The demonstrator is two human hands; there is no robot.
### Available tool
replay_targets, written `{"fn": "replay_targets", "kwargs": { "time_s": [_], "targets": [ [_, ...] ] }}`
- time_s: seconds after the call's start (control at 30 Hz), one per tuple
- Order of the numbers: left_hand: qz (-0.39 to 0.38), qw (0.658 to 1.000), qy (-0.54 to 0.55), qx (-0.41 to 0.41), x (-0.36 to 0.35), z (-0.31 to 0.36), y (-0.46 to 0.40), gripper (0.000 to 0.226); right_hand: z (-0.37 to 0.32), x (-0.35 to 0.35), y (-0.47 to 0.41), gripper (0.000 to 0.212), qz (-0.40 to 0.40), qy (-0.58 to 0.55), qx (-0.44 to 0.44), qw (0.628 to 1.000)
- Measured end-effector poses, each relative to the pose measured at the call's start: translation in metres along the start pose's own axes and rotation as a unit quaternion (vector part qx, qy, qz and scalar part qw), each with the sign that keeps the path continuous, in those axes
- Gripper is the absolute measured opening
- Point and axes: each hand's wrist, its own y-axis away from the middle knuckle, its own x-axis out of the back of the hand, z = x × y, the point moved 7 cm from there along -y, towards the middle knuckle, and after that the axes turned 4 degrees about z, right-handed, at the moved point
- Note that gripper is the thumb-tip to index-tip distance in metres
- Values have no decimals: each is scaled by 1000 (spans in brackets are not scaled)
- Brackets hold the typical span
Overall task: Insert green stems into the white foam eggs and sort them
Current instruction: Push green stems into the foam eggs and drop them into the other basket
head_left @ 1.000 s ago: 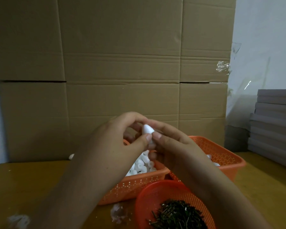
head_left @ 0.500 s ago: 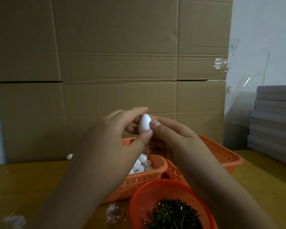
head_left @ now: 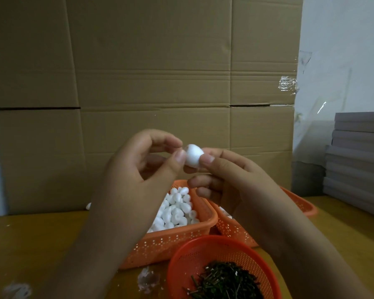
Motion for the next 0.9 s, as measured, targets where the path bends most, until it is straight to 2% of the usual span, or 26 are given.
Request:
{"fn": "replay_targets", "kwargs": {
  "time_s": [0.13, 0.23, 0.4, 0.53, 0.67, 0.77, 0.9],
  "targets": [
    [21, 1000, -13, -13, 3, 2, 0, 13, 2, -10, 3, 28, -41, 2, -3, 999],
    [-37, 999, -12, -10, -5, 5, 2, 23, 1, -18, 5, 32, -71, 33, 8, 997],
    [-107, 993, -55, 15, -17, -5, 6, 35, 0, -9, 3, 28, -28, 55, 18, 998],
    [-74, 997, -33, 16, -13, -8, 3, 30, -2, -4, 2, 26, -14, 51, 18, 998],
    [-36, 999, -14, 18, -5, -7, -1, 12, 1, 0, -1, 29, -10, 48, -3, 999],
    [-6, 1000, -19, 6, 0, -4, -2, 3, 5, -7, 1, 31, -53, 58, -22, 997],
    [12, 998, -58, -8, 0, 0, 0, 13, 9, -18, 6, 32, -100, 78, -36, 991]
  ]
}}
